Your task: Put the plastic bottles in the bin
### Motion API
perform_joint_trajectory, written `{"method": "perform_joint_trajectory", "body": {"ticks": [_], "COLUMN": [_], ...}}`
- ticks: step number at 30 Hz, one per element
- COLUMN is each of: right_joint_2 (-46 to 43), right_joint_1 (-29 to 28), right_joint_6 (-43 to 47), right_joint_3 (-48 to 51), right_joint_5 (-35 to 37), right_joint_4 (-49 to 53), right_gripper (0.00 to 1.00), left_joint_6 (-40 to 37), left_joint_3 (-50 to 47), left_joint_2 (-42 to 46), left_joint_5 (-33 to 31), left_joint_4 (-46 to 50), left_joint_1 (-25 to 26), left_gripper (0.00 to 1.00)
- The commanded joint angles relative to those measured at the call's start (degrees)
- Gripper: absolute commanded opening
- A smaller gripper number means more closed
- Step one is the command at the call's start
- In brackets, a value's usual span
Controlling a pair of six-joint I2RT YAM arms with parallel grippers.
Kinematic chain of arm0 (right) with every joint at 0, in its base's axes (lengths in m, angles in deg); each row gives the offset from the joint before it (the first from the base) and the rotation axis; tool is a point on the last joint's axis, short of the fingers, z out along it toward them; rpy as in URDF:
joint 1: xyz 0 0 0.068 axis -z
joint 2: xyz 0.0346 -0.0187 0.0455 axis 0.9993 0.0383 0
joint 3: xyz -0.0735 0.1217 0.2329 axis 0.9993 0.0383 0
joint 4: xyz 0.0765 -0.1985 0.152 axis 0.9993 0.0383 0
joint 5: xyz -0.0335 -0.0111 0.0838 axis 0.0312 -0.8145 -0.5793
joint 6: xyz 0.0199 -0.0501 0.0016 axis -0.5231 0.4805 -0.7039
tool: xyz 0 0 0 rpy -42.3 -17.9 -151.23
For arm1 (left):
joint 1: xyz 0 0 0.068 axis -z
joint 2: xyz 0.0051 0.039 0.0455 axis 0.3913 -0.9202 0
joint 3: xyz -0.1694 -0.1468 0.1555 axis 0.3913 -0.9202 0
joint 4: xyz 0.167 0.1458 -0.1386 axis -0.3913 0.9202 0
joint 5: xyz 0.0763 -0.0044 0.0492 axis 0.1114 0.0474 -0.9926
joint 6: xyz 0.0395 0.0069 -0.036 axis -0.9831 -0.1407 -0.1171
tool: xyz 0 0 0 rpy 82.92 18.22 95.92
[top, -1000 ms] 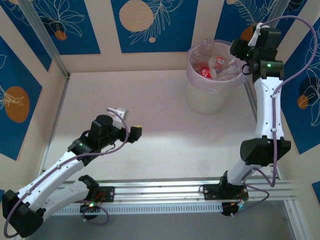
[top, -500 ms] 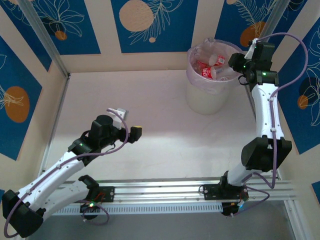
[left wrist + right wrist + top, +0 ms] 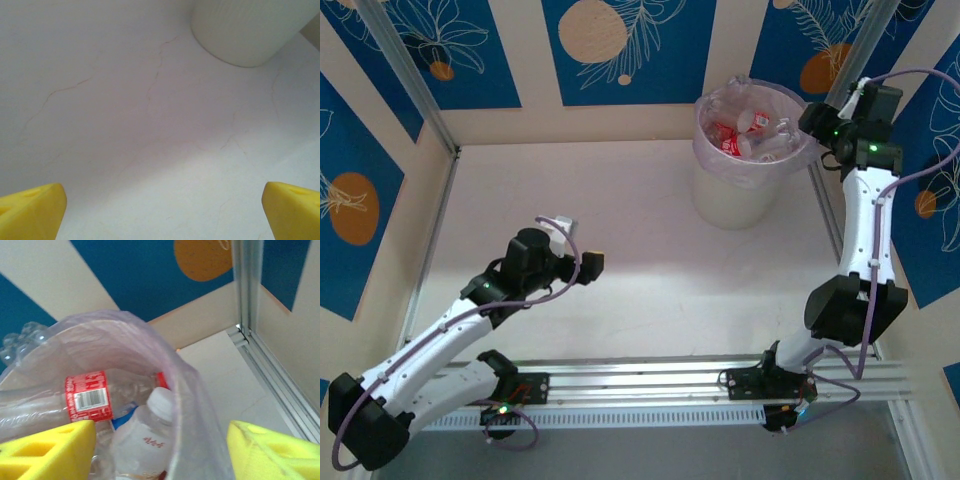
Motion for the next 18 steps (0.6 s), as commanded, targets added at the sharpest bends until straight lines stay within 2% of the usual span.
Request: {"method": "perform_joint_trajectory", "body": {"ticks": [1, 6, 11, 18], "right_joint_2": [2.53, 7.0, 11.68, 12.67], "right_joint_1": [0.56, 1.21, 1.46, -0.59], "right_joint_6": [-1.53, -1.81, -1.88, 0.69], "right_joint_3": [-2.57, -6.16, -10.21, -9.5], "right_joint_5": [-3.86, -5.73, -8.06, -11.58], "right_joint_4": [2.86, 4.18, 4.68, 3.69], "right_gripper": [0.66, 0.6, 0.58, 0.55], "left_joint_6": [2.99, 4.54, 5.92, 6.54], "left_joint_3": [2.13, 1.31, 0.21, -1.87], "left_joint_2": [-1.5, -0.69, -0.85, -0.63], "left_joint_5": [-1.16, -0.22, 1.14, 3.12], "left_joint_4": [4.51, 6.49, 9.19, 7.31], "left_joint_1": [-3.21, -6.48, -10.26, -11.47], "left_gripper": [1.0, 1.0, 1.0, 1.0]}}
